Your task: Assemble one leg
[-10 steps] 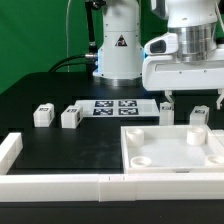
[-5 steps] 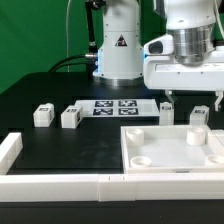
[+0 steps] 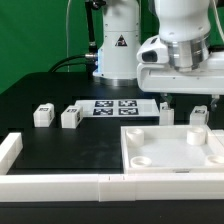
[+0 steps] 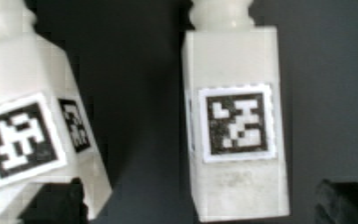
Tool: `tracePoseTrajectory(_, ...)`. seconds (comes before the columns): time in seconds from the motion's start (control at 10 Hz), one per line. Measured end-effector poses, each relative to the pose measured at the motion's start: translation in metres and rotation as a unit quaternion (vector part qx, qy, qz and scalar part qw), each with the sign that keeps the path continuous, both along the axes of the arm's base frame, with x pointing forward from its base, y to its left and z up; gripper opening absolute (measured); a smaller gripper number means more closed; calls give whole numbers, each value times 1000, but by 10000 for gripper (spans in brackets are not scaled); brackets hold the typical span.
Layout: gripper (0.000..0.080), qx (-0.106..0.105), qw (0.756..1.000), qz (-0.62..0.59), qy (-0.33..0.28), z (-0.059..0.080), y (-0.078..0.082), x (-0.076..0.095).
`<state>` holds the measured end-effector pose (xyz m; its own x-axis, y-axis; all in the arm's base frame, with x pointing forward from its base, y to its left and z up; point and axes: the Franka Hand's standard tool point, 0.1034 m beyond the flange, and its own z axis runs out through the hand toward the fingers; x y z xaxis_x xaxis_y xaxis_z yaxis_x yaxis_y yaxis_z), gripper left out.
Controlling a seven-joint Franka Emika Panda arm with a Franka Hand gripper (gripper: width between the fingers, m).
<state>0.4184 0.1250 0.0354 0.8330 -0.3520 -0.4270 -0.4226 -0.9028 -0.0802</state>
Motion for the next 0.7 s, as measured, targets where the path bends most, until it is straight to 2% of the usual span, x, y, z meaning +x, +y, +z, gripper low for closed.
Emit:
tracePoseTrajectory(0.3,649,42,993,10,111,3,3,-4)
tracePoseTrajectory(0.4,649,65,982,18,175,8,9,-11)
tracePoseTrajectory(0.5,649,75,977,23,201,8,14,-7)
tracePoseTrajectory(0.7,649,74,978,28,195,2,20,-8)
